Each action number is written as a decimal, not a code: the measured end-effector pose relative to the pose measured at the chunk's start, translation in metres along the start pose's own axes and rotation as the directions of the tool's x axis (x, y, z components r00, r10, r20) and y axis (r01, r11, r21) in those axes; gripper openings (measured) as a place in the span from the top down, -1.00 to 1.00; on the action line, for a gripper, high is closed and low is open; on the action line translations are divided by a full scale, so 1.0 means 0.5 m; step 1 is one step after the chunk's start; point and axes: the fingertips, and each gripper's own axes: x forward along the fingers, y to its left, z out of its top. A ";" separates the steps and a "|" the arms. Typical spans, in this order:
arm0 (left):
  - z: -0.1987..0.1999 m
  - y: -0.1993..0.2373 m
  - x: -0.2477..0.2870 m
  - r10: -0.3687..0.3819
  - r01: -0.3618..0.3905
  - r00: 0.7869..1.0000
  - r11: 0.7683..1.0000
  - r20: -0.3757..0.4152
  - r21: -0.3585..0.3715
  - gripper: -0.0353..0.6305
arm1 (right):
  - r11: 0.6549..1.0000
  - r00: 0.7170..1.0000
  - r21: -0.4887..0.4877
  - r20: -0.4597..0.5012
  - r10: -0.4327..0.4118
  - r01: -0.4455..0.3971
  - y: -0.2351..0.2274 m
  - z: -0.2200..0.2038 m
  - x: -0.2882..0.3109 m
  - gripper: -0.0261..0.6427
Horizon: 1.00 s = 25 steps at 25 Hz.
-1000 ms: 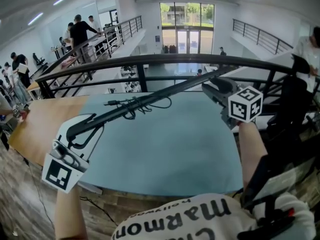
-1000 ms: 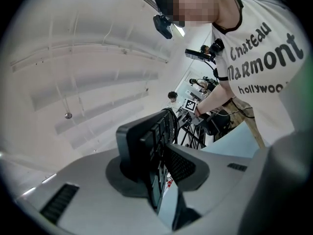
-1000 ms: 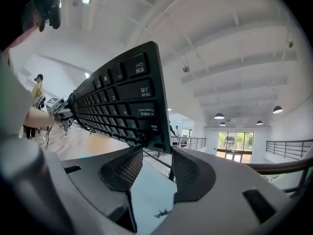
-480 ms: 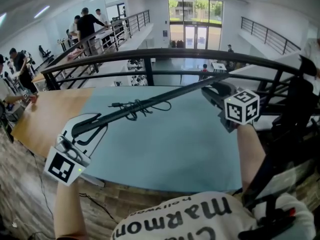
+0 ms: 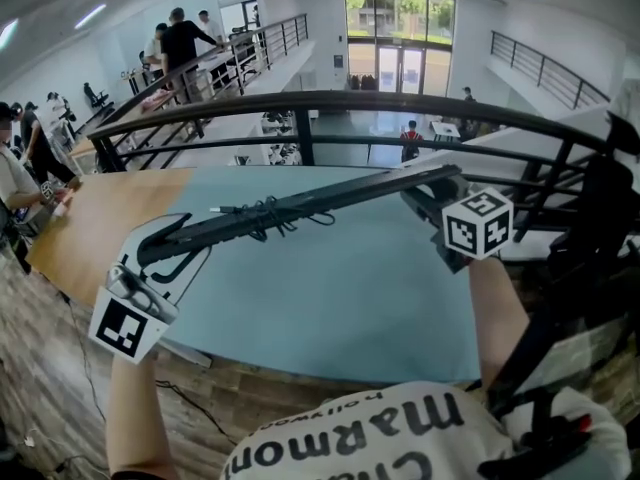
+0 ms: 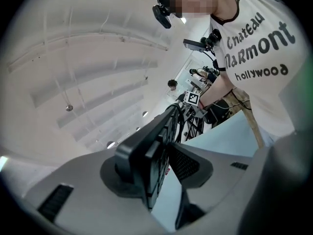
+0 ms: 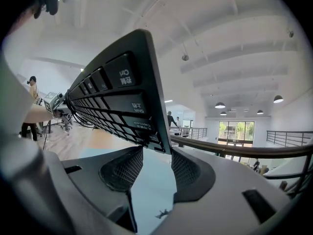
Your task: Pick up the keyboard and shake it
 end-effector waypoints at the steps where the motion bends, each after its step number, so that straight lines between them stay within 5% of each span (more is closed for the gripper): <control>1: 0.004 0.003 0.000 0.011 -0.011 1.000 1.000 0.003 0.007 0.40 | 1.000 1.000 -0.009 0.006 -0.002 0.002 0.000 0.005 -0.003 0.32; 8: 0.004 0.006 -0.004 0.034 -0.036 0.999 0.996 0.020 0.087 0.40 | 0.998 0.997 -0.059 0.071 -0.017 0.021 -0.004 0.035 -0.011 0.32; 12: 0.003 0.007 -0.003 0.040 -0.043 0.998 0.996 0.044 0.081 0.40 | 0.998 0.992 -0.051 0.124 -0.030 0.037 -0.007 0.052 -0.021 0.32; 15: 0.004 0.000 0.003 0.015 -0.017 0.999 0.999 0.047 0.037 0.41 | 0.998 0.995 -0.011 0.077 -0.055 0.056 -0.007 0.034 -0.012 0.32; 18: 0.022 0.000 -0.008 -0.010 0.005 0.999 0.990 0.034 0.140 0.41 | 0.998 0.994 0.022 0.094 -0.055 0.053 -0.001 0.036 -0.019 0.32; 22: 0.045 0.013 -0.009 -0.018 0.008 0.998 0.987 0.065 0.161 0.38 | 0.998 0.992 0.057 0.119 -0.044 0.037 0.005 0.033 -0.026 0.32; 25: 0.026 0.012 -0.003 -0.030 0.025 0.998 0.995 0.050 0.093 0.37 | 0.998 0.995 0.058 0.092 -0.034 0.028 0.008 0.012 -0.025 0.33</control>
